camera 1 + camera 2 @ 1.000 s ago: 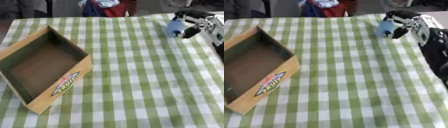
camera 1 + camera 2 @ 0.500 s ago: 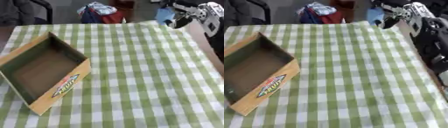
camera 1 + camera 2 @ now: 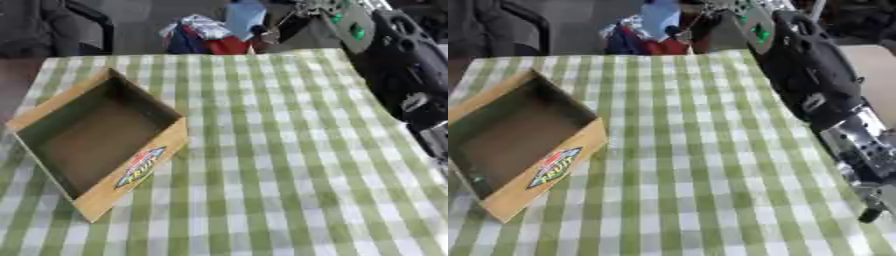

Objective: Pick up objects on the table and place them in the box.

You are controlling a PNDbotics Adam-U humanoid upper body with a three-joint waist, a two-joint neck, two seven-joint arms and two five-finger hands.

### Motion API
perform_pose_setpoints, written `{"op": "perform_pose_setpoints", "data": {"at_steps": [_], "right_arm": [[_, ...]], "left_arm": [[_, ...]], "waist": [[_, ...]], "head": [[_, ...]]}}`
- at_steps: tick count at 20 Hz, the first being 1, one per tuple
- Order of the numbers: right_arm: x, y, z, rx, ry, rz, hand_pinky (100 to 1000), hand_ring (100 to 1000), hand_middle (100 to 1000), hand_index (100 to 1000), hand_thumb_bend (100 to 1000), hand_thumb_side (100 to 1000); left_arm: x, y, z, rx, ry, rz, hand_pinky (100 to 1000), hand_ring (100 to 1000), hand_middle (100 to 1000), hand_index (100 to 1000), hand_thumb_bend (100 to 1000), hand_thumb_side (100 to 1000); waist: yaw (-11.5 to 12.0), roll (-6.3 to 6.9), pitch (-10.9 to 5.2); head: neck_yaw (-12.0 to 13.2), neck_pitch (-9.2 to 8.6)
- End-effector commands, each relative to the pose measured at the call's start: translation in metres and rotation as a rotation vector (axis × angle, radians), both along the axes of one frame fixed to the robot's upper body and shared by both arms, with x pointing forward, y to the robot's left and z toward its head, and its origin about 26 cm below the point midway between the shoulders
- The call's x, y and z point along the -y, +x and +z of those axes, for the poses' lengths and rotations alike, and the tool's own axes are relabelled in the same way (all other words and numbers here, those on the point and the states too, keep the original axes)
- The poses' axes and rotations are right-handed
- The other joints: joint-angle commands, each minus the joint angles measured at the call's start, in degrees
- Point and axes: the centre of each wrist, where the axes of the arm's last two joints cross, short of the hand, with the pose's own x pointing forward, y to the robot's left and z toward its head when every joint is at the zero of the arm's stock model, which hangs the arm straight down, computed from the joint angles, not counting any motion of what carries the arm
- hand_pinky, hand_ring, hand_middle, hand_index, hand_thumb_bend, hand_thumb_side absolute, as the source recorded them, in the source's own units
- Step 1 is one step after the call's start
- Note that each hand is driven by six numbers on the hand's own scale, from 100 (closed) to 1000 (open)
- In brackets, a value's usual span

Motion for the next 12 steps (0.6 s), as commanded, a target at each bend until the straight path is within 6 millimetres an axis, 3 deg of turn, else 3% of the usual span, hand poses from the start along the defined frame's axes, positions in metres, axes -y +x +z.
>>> {"op": "perform_pose_setpoints", "data": {"at_steps": [1, 12], "right_arm": [[-0.025, 0.001, 0.008, -0.006, -0.025, 0.062, 875, 952, 991, 522, 111, 120], [-0.084, 0.011, -0.024, -0.119, -0.099, 0.191, 875, 953, 987, 530, 100, 155]], "left_arm": [[0.003, -0.003, 0.008, 0.029, 0.002, -0.021, 671, 559, 607, 786, 100, 654], [0.007, -0.002, 0.009, 0.032, -0.006, -0.035, 670, 558, 607, 785, 100, 652]], "waist": [[0.39, 0.25, -1.13], [1.71, -0.02, -1.04]], "head": [[-0.66, 0.41], [-1.4, 1.0]]}}
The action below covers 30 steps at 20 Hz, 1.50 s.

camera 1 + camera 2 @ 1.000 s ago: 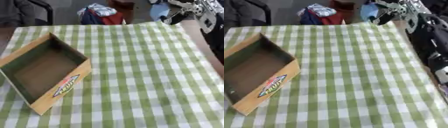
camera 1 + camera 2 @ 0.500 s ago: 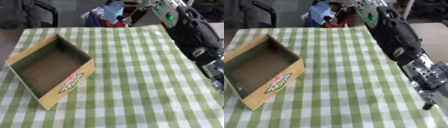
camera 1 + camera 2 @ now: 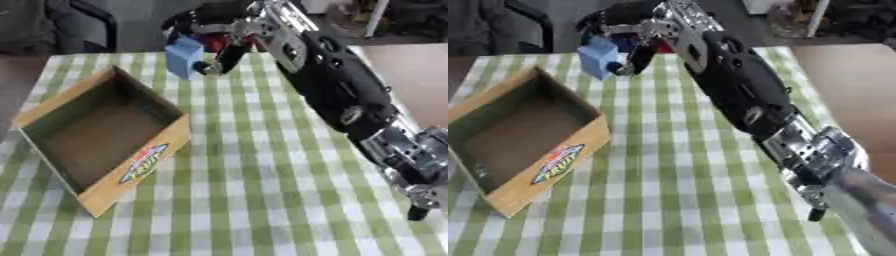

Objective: Pick up objects on the table and place them in the box.

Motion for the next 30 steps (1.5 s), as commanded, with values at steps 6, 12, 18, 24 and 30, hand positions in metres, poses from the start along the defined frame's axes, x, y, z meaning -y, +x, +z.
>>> {"op": "perform_pose_setpoints", "data": {"at_steps": [6, 12, 18, 24, 30], "right_arm": [[-0.027, -0.004, 0.005, 0.025, -0.048, 0.081, 878, 951, 986, 537, 100, 154], [-0.044, -0.011, 0.004, 0.066, -0.102, 0.143, 890, 941, 982, 566, 100, 140], [-0.051, -0.013, 0.001, 0.072, -0.112, 0.17, 890, 941, 982, 576, 100, 142], [-0.058, -0.015, -0.005, 0.089, -0.103, 0.198, 883, 920, 950, 821, 129, 192], [-0.062, -0.017, -0.009, 0.144, -0.096, 0.228, 887, 896, 923, 956, 359, 342]], "left_arm": [[0.002, -0.002, 0.009, 0.035, -0.001, -0.011, 669, 557, 606, 785, 100, 652], [0.003, -0.002, 0.01, 0.036, -0.003, -0.012, 669, 556, 606, 785, 100, 652], [0.003, -0.002, 0.01, 0.034, -0.004, -0.012, 668, 555, 606, 785, 100, 652], [0.004, -0.002, 0.01, 0.035, -0.007, -0.014, 668, 554, 605, 784, 100, 652], [0.004, -0.002, 0.01, 0.036, -0.009, -0.016, 668, 553, 605, 784, 100, 652]], "waist": [[0.33, -0.18, -0.92], [0.4, -0.36, -0.84], [0.39, -0.34, -0.74], [0.41, -0.35, -0.49], [0.29, -0.42, -0.34]], "head": [[-0.45, 0.87], [-0.51, 0.87], [-0.79, 0.85], [-1.28, 0.77], [-1.31, 0.68]]}}
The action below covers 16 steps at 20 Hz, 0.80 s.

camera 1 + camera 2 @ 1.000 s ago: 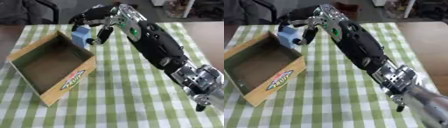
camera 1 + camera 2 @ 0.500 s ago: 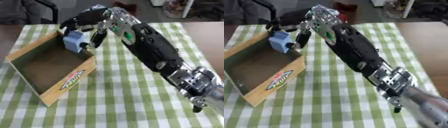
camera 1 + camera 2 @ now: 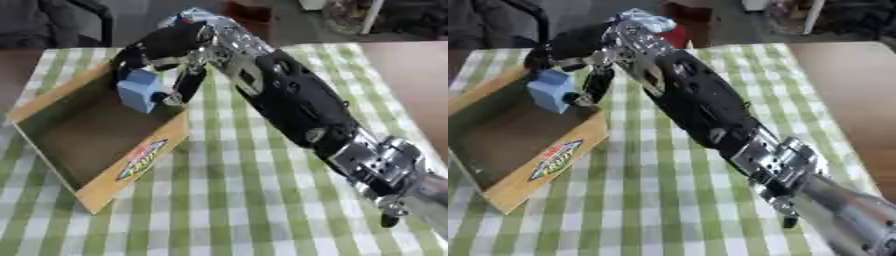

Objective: Pick up objects on the table and place them in the box.

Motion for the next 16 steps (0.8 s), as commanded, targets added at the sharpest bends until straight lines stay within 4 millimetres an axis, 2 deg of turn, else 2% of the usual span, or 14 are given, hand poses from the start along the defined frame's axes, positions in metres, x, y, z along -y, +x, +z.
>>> {"op": "perform_pose_setpoints", "data": {"at_steps": [1, 2, 3, 6, 11, 16], "right_arm": [[-0.003, -0.004, 0.013, 0.071, -0.011, 0.025, 890, 892, 918, 990, 417, 399], [-0.003, -0.004, 0.012, 0.082, -0.012, 0.025, 890, 891, 917, 994, 422, 401], [-0.003, -0.004, 0.012, 0.093, -0.012, 0.024, 890, 885, 913, 1000, 478, 438], [-0.002, -0.004, 0.011, 0.125, -0.012, 0.019, 888, 880, 912, 1000, 550, 507], [0.002, -0.002, 0.008, 0.161, -0.002, 0.0, 884, 873, 909, 1000, 547, 496], [0.012, -0.006, 0.02, 0.215, 0.091, 0.017, 863, 863, 898, 1000, 509, 437]], "left_arm": [[0.001, -0.003, 0.008, 0.032, -0.002, -0.008, 667, 553, 605, 784, 100, 652], [0.001, -0.003, 0.008, 0.032, -0.002, -0.008, 667, 553, 605, 784, 100, 652], [0.001, -0.003, 0.008, 0.032, -0.003, -0.008, 667, 553, 605, 784, 100, 652], [0.001, -0.003, 0.008, 0.032, -0.003, -0.007, 667, 553, 605, 785, 100, 652], [0.001, -0.003, 0.008, 0.032, -0.004, -0.006, 667, 553, 605, 785, 100, 652], [-0.001, -0.003, 0.007, 0.027, -0.004, 0.001, 667, 553, 605, 784, 100, 651]], "waist": [[-0.03, 0.23, -0.71], [-0.04, 0.23, -0.71], [-0.06, 0.24, -0.71], [-0.14, 0.25, -0.75], [-0.37, 0.34, -0.81], [-0.96, 0.54, -1.22]], "head": [[-0.12, 0.15], [-0.13, 0.15], [-0.11, 0.16], [-0.1, 0.18], [0.03, 0.15], [0.46, 0.45]]}}
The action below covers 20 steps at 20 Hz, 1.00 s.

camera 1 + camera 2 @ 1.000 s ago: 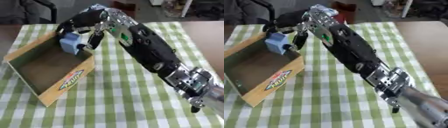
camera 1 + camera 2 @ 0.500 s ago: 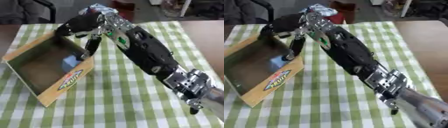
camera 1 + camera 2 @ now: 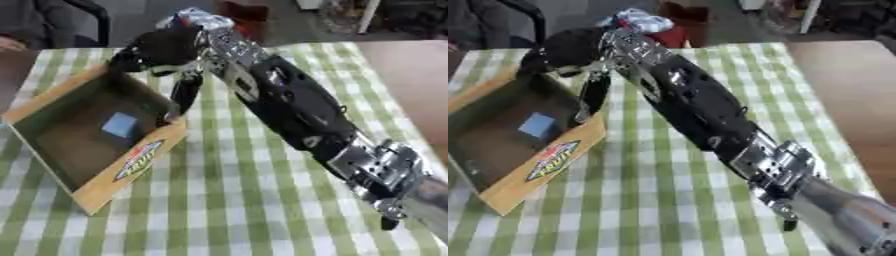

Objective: Pick up objects on the table and place them in the box.

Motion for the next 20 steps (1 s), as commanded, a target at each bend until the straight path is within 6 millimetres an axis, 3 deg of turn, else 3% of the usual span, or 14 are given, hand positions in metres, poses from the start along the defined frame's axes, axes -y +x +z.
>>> {"op": "perform_pose_setpoints", "data": {"at_steps": [1, 9, 20], "right_arm": [[0.011, -0.007, 0.027, 0.086, 0.07, 0.022, 859, 862, 898, 1000, 497, 427], [0.037, -0.028, 0.044, 0.167, 0.288, 0.055, 798, 882, 900, 1000, 344, 396], [0.089, -0.063, 0.025, 0.202, 0.66, -0.041, 690, 913, 901, 981, 184, 398]], "left_arm": [[-0.002, -0.003, 0.006, 0.026, 0.002, 0.006, 667, 553, 605, 784, 100, 651], [-0.009, -0.004, 0.001, 0.008, 0.004, 0.042, 666, 553, 605, 784, 100, 652], [-0.025, -0.007, -0.007, -0.018, -0.003, 0.139, 665, 556, 606, 783, 100, 651]], "waist": [[-0.36, 0.46, -1.26], [-2.83, 0.6, -2.09], [-9.68, 0.82, -3.01]], "head": [[0.43, 0.54], [2.12, 1.38], [8.69, 2.78]]}}
